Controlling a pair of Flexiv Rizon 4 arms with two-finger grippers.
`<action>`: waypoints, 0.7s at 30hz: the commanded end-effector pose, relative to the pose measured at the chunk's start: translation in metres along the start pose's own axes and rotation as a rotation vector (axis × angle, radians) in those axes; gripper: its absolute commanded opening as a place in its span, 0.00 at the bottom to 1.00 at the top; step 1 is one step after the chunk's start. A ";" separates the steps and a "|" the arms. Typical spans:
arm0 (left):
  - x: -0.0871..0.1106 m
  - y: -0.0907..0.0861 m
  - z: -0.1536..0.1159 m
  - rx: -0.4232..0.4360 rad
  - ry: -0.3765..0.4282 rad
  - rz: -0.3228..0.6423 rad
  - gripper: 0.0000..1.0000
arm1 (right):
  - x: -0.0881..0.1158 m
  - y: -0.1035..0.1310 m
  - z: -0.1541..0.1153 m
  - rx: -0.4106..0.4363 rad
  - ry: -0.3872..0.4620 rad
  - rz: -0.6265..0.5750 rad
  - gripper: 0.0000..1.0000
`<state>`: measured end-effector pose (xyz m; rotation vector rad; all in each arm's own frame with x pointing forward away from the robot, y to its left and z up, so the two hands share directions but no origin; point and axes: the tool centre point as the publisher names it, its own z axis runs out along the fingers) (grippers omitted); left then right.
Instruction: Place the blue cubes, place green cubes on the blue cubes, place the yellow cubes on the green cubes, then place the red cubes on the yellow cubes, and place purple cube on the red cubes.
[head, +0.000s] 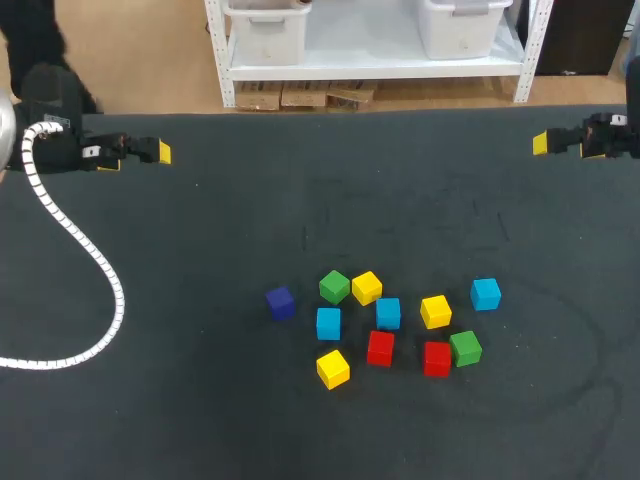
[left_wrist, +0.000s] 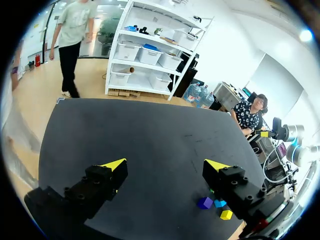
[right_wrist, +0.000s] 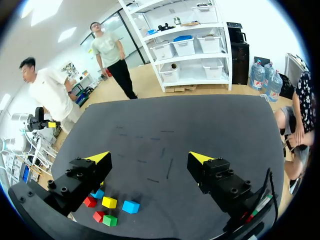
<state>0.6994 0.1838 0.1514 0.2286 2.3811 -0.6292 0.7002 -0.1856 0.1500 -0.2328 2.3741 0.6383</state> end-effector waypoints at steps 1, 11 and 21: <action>0.001 0.001 0.000 0.006 -0.004 0.001 1.00 | 0.000 0.000 0.001 -0.001 -0.001 0.000 1.00; 0.001 0.001 0.000 0.006 -0.004 0.001 1.00 | 0.000 0.000 0.001 -0.001 -0.001 0.000 1.00; 0.001 0.001 0.000 0.006 -0.004 0.001 1.00 | -0.001 0.018 -0.007 0.027 0.028 -0.121 1.00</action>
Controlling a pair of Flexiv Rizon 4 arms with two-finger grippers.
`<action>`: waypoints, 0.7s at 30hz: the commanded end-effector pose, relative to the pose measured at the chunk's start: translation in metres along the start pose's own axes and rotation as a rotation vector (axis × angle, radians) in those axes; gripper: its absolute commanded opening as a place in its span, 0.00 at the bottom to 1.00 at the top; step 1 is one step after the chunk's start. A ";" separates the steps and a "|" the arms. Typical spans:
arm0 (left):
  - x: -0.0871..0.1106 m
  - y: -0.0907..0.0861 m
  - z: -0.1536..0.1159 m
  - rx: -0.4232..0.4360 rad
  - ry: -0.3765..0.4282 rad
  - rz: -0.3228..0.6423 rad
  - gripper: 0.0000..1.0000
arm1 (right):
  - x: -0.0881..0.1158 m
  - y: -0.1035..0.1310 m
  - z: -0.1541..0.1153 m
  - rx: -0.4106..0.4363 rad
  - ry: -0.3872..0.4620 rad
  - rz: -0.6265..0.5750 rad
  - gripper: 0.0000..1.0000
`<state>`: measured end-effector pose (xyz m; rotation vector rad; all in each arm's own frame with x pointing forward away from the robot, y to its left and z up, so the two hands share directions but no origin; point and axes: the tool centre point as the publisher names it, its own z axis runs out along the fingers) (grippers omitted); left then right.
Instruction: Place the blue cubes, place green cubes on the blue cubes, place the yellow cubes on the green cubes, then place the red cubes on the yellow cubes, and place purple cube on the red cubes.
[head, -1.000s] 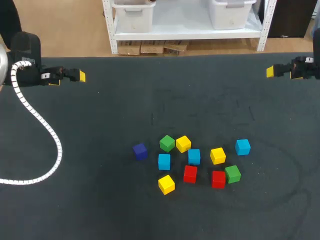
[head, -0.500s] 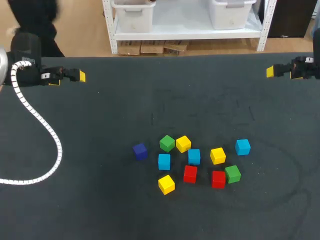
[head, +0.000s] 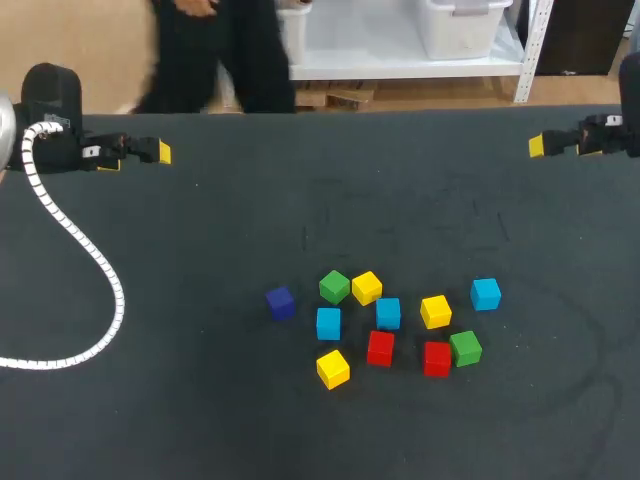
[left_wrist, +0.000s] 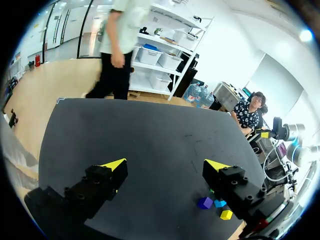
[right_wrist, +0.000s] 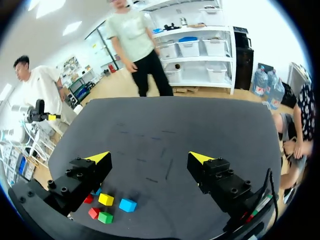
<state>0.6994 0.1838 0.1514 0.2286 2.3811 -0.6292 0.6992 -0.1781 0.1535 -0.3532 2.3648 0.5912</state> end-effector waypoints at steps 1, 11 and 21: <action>0.001 0.001 0.000 0.006 -0.004 0.001 1.00 | -0.001 0.013 -0.009 0.025 0.014 -0.047 1.00; 0.001 0.001 0.000 0.006 -0.004 0.001 1.00 | 0.017 0.065 -0.017 -0.065 0.085 -0.291 1.00; 0.001 0.001 0.000 0.006 -0.004 0.001 1.00 | 0.071 0.084 0.001 -0.044 0.257 -0.375 1.00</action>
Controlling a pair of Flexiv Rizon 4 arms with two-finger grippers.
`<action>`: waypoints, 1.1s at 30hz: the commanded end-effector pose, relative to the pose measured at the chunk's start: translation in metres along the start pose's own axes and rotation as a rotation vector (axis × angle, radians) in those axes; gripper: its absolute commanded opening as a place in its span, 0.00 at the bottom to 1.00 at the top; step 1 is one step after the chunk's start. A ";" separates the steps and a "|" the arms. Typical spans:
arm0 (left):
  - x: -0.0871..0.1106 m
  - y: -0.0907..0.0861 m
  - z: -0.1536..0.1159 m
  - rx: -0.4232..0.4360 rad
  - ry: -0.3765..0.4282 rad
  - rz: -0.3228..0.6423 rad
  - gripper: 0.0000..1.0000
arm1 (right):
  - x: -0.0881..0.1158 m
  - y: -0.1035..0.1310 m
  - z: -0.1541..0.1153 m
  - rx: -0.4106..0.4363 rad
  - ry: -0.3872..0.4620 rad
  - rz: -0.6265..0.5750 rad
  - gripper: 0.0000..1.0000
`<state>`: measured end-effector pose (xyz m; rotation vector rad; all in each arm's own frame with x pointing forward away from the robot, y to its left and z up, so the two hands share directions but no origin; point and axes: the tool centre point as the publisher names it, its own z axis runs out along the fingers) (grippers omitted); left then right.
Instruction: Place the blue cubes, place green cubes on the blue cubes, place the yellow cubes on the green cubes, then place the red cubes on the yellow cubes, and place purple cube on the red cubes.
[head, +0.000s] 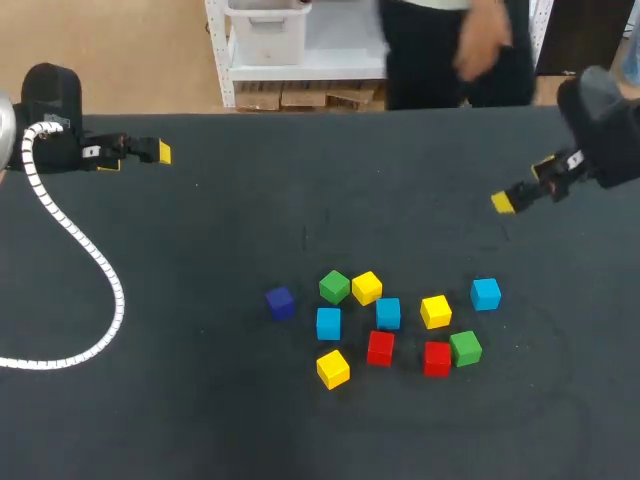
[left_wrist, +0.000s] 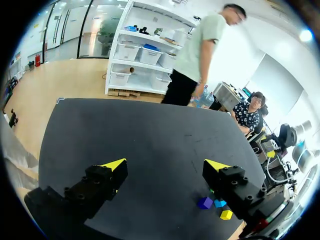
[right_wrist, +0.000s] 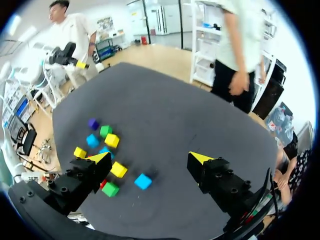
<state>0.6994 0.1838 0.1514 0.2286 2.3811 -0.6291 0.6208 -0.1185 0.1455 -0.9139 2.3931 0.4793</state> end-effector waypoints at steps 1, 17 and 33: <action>0.001 0.001 0.000 0.006 -0.004 0.001 1.00 | 0.017 0.007 0.020 0.037 0.092 0.028 1.00; 0.001 0.001 0.000 0.006 -0.004 0.001 1.00 | 0.072 0.012 0.072 0.148 0.291 0.253 1.00; 0.001 0.001 0.000 0.006 -0.004 0.001 1.00 | 0.093 0.007 0.098 0.160 0.393 0.269 1.00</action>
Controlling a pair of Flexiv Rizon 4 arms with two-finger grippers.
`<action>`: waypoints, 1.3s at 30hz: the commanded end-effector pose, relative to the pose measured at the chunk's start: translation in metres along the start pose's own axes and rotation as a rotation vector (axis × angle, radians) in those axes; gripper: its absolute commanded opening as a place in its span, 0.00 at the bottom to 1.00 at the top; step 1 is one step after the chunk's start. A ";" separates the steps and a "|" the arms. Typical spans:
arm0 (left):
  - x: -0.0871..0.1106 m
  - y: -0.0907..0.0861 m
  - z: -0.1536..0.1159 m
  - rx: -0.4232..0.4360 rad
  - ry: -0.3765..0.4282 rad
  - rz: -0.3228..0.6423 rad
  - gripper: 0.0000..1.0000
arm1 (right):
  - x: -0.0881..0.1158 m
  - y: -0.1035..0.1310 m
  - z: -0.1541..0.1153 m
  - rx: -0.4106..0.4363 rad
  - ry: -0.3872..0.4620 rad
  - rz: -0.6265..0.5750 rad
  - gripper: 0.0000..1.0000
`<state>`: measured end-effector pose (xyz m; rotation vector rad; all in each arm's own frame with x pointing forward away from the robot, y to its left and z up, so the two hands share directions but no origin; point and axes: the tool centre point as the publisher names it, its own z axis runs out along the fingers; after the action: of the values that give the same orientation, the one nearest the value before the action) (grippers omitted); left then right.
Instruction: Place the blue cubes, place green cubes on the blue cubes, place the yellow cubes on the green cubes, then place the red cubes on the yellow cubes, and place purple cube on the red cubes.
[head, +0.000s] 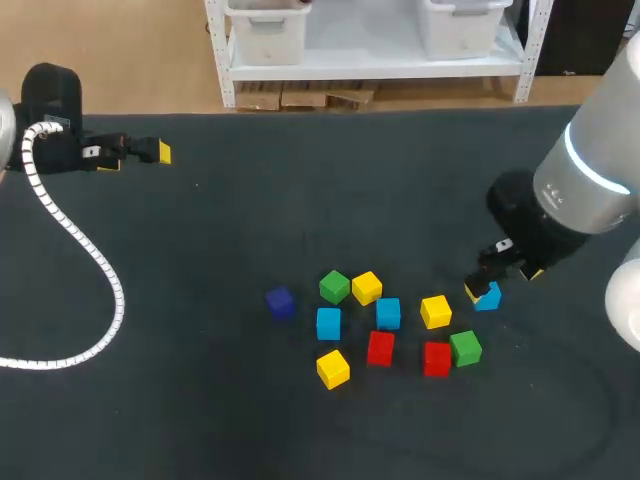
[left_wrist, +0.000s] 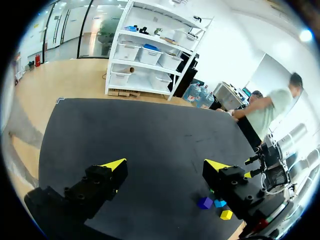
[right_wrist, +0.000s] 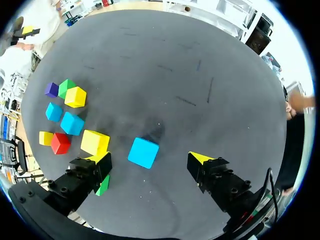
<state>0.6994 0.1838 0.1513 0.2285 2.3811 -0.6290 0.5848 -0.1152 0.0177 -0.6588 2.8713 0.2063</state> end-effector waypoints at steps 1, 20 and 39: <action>0.001 0.001 0.000 0.006 -0.004 0.001 1.00 | -0.006 -0.001 0.006 -0.007 0.016 -0.001 1.00; 0.001 0.001 0.000 0.006 -0.004 0.001 1.00 | -0.002 0.004 0.017 -0.035 0.102 -0.080 0.00; 0.001 0.001 0.000 0.006 -0.004 0.001 1.00 | -0.079 -0.007 -0.012 -0.220 0.027 -0.841 0.00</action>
<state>0.6994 0.1838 0.1513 0.2284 2.3811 -0.6290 0.6458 -0.0954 0.0476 -1.5321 2.5225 0.2616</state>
